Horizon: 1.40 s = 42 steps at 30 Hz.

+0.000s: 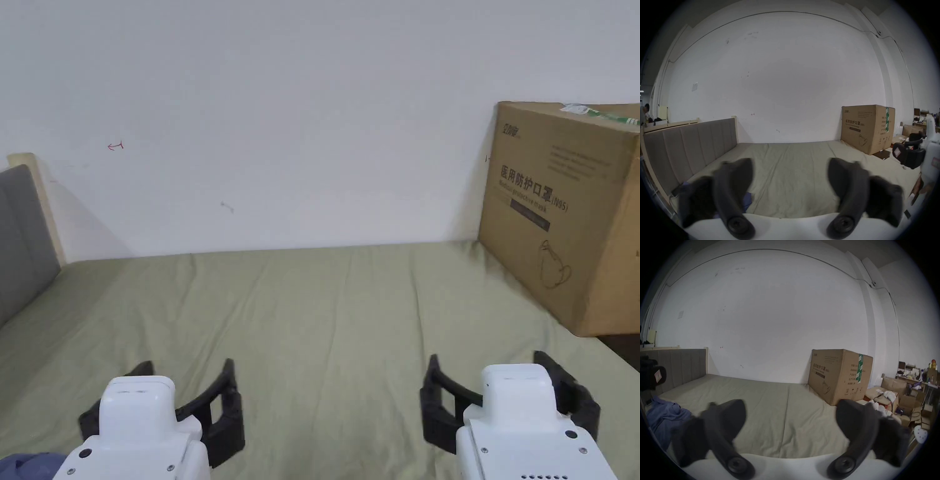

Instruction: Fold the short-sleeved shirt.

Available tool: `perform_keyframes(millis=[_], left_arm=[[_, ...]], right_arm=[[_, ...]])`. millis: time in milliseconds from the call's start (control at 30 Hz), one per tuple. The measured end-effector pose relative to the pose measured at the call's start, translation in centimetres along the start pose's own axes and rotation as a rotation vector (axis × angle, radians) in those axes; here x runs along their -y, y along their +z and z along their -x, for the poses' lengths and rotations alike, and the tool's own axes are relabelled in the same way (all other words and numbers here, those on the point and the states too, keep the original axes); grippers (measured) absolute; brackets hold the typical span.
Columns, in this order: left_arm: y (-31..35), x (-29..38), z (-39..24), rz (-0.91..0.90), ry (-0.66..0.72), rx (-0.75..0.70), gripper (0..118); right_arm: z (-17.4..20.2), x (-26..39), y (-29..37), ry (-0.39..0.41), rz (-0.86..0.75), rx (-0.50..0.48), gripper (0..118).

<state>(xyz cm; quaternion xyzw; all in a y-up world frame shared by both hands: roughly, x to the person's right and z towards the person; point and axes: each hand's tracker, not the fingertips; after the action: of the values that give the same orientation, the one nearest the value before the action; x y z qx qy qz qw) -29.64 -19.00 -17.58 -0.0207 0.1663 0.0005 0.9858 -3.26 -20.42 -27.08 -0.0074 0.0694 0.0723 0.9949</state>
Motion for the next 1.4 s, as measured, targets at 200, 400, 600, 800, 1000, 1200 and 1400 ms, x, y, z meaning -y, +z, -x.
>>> perform_keyframes(millis=[200,400,600,800,1000,1200,1400], left_arm=[[0.3,-0.1,-0.4,0.011,-0.041,-0.037,0],[0.0,-0.4,0.1,0.027,0.001,-0.049,0],[-0.1,-0.6,0.8,0.040,0.031,-0.042,0],[1.1,-1.2,2.9,0.038,0.039,-0.095,0],[4.7,-1.9,8.2,0.037,0.039,-0.284,0],[9.9,-1.9,13.0,0.055,0.037,-0.471,0],[12.8,-1.6,15.1,0.071,0.043,-0.572,0]], right_arm=[[0.1,0.2,-0.1,0.008,0.018,-0.006,10],[-0.4,0.0,0.0,-0.039,0.024,-0.050,0],[0.1,-0.5,0.0,-0.057,0.018,-0.107,0],[2.4,-1.6,-0.6,-0.096,0.019,-0.246,0],[8.6,-2.8,-0.9,-0.106,0.007,-0.470,0],[15.2,-3.2,0.3,-0.114,0.023,-0.689,0],[18.6,-3.2,1.8,-0.101,0.034,-0.792,0]])
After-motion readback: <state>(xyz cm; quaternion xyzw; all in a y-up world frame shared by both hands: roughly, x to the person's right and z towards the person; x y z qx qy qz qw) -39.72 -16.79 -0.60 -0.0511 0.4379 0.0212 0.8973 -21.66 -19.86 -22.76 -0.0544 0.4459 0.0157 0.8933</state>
